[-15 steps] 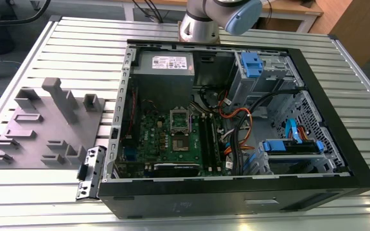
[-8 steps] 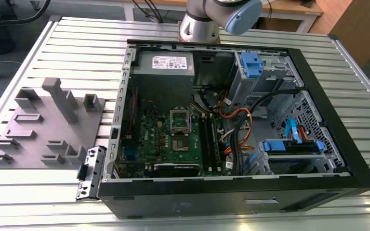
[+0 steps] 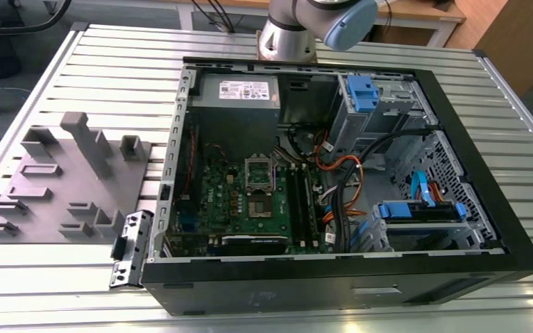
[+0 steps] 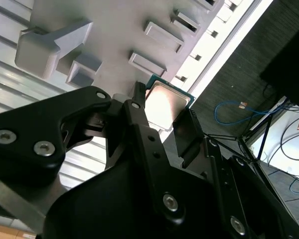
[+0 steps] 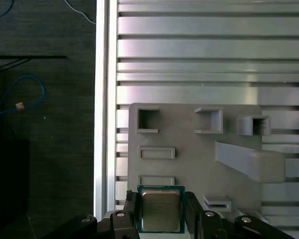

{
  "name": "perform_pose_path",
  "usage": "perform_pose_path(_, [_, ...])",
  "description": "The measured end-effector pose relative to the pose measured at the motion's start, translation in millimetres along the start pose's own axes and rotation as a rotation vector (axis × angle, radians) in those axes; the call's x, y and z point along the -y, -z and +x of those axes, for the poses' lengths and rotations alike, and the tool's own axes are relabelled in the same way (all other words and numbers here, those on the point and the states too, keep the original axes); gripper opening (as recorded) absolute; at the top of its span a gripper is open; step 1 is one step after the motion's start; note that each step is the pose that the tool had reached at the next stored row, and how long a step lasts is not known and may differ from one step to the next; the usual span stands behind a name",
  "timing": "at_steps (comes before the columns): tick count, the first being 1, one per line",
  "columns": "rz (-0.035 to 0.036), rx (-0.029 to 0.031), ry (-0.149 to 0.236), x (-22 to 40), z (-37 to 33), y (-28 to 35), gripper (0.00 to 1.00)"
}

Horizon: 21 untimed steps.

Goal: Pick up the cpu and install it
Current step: 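Pick up the cpu and move it towards the insertion slot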

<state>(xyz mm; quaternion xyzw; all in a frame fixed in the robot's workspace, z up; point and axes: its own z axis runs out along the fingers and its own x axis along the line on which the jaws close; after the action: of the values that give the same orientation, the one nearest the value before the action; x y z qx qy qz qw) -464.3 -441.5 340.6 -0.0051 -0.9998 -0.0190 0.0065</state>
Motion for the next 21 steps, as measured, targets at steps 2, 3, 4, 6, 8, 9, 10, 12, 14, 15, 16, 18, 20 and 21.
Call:
perform_pose_path(2, [-0.0002, 0.0002, 0.0, -0.2, 0.1, 4.2, 0.47])
perform_pose_path(3, [-0.0002, 0.0002, 0.0, -0.2, 0.1, 6.0, 0.47])
perform_pose_path(4, [-0.0002, 0.0002, 0.0, -0.3, 0.1, 8.0, 0.47])
perform_pose_path(6, [-0.0002, 0.0003, 0.0, -0.5, 0.2, 12.6, 0.47])
perform_pose_path(8, [-0.0002, 0.0002, 0.0, -0.7, 0.3, 18.2, 0.47])
perform_pose_path(9, [-0.0002, 0.0002, 0.0, -0.8, 0.3, 21.0, 0.47])
perform_pose_path(10, [-0.0002, 0.0002, 0.0, -0.9, 0.3, 24.1, 0.47])
perform_pose_path(12, [-0.0002, 0.0003, 0.0, -1.4, 0.5, 35.8, 0.47])
perform_pose_path(14, [-0.0004, 0.0006, 0.0, -1.4, 0.5, 35.8, 0.47])
perform_pose_path(15, [-0.0003, 0.0004, 0.0, -1.4, 0.5, 36.0, 0.47])
perform_pose_path(16, [-0.0003, 0.0004, 0.0, -1.4, 0.5, 36.1, 0.47])
perform_pose_path(18, [-0.0003, 0.0004, 0.0, -1.4, 0.5, 36.4, 0.47])
perform_pose_path(20, [-0.0002, 0.0003, 0.0, -1.4, 0.5, 36.6, 0.47])
perform_pose_path(21, [-0.0002, 0.0002, 0.0, -1.4, 0.4, 36.7, 0.47])
